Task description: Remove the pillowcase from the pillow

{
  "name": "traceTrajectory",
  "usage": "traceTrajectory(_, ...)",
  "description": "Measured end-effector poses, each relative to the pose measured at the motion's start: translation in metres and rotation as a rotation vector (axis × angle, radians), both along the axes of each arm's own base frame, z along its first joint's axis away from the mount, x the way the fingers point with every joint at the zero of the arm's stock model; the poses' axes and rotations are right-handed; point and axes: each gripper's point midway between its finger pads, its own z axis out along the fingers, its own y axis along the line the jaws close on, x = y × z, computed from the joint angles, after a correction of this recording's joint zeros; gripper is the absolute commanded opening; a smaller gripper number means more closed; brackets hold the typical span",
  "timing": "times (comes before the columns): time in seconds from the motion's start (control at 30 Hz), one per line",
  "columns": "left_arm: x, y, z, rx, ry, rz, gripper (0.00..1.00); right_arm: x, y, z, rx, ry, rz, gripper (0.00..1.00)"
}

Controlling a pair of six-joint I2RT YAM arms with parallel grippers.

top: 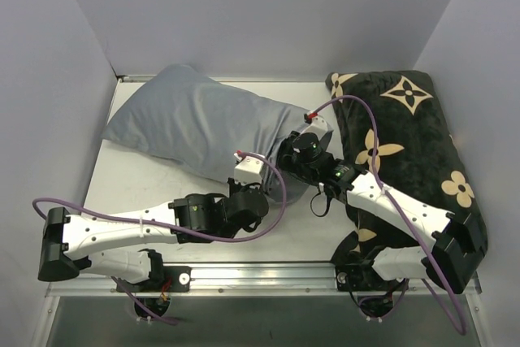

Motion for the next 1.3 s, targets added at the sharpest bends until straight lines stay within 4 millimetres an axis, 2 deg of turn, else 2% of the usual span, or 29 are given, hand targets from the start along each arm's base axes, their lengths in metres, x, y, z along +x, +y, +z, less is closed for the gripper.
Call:
traceTrajectory(0.17, -0.003, 0.019, 0.008, -0.024, 0.012, 0.032, 0.0, 0.008, -0.012, -0.002, 0.003, 0.017, -0.026, 0.0)
traceTrajectory(0.27, -0.005, 0.038, 0.011, -0.041, 0.03, 0.076, 0.0, 0.019, -0.028, -0.003, 0.02, 0.034, -0.062, 0.0)
traceTrajectory(0.4, -0.001, 0.068, 0.002, -0.037, 0.061, 0.195, 0.0, 0.025, -0.054, -0.007, 0.062, 0.069, -0.096, 0.0)
traceTrajectory(0.5, 0.018, 0.092, -0.012, -0.026, 0.078, 0.321, 0.0, 0.019, -0.066, -0.005, 0.082, 0.082, -0.102, 0.0)
traceTrajectory(0.6, 0.044, 0.124, -0.021, -0.034, 0.084, 0.46, 0.0, 0.01, -0.069, 0.006, 0.12, 0.075, -0.076, 0.0)
traceTrajectory(0.73, 0.081, 0.162, -0.012, -0.135, 0.088, 0.61, 0.0, 0.0, -0.075, 0.013, 0.177, 0.074, -0.055, 0.0)
traceTrajectory(0.8, 0.097, 0.174, -0.009, -0.174, 0.09, 0.661, 0.0, -0.004, -0.077, 0.015, 0.205, 0.082, -0.047, 0.0)
traceTrajectory(0.9, 0.116, 0.184, -0.017, -0.178, 0.114, 0.704, 0.0, -0.01, -0.074, 0.02, 0.249, 0.093, -0.014, 0.0)
traceTrajectory(1.0, 0.135, 0.188, -0.035, -0.129, 0.144, 0.724, 0.0, -0.018, -0.063, 0.028, 0.277, 0.084, 0.042, 0.0)
traceTrajectory(1.13, 0.153, 0.188, -0.052, -0.004, 0.176, 0.718, 0.0, -0.046, -0.028, 0.028, 0.23, 0.062, 0.171, 0.0)
traceTrajectory(1.17, 0.156, 0.19, -0.053, 0.027, 0.177, 0.713, 0.02, -0.058, -0.015, 0.028, 0.213, 0.055, 0.225, 0.0)
traceTrajectory(1.2, 0.159, 0.191, -0.052, 0.054, 0.172, 0.707, 0.11, -0.069, -0.004, 0.027, 0.199, 0.051, 0.273, 0.0)
traceTrajectory(1.23, 0.161, 0.193, -0.049, 0.076, 0.165, 0.699, 0.3, -0.079, 0.004, 0.026, 0.184, 0.044, 0.313, 0.0)
traceTrajectory(1.3, 0.163, 0.194, -0.039, 0.107, 0.151, 0.668, 0.53, -0.094, 0.015, 0.023, 0.155, 0.035, 0.374, 0.0)
